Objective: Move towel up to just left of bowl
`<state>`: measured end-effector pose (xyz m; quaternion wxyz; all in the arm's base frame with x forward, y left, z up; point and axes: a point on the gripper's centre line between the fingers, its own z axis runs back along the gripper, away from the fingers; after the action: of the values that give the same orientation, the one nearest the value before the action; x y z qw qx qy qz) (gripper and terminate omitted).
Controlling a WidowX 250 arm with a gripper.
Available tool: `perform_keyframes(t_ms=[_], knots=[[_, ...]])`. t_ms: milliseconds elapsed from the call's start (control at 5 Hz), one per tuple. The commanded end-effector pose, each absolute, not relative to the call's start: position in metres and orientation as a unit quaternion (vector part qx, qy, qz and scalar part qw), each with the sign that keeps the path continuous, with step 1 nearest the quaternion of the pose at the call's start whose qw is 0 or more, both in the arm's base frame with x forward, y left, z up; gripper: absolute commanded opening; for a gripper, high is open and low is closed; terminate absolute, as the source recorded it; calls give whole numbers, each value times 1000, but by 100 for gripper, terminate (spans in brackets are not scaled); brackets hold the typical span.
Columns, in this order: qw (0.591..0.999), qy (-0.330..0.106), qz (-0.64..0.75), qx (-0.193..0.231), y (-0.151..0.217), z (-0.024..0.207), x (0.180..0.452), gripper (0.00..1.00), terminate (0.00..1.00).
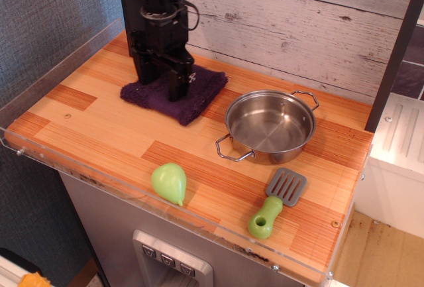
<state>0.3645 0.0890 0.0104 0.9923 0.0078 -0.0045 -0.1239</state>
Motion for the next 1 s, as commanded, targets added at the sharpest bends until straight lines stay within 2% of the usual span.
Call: perform_keyframes(t_ms=[0,400,800], knots=[[997,14,-70,16,94,10,386,100,0],[996,-4,-87,23,83,29,397,100,0],[998,-40,-56,7,81,77,409,100,0]])
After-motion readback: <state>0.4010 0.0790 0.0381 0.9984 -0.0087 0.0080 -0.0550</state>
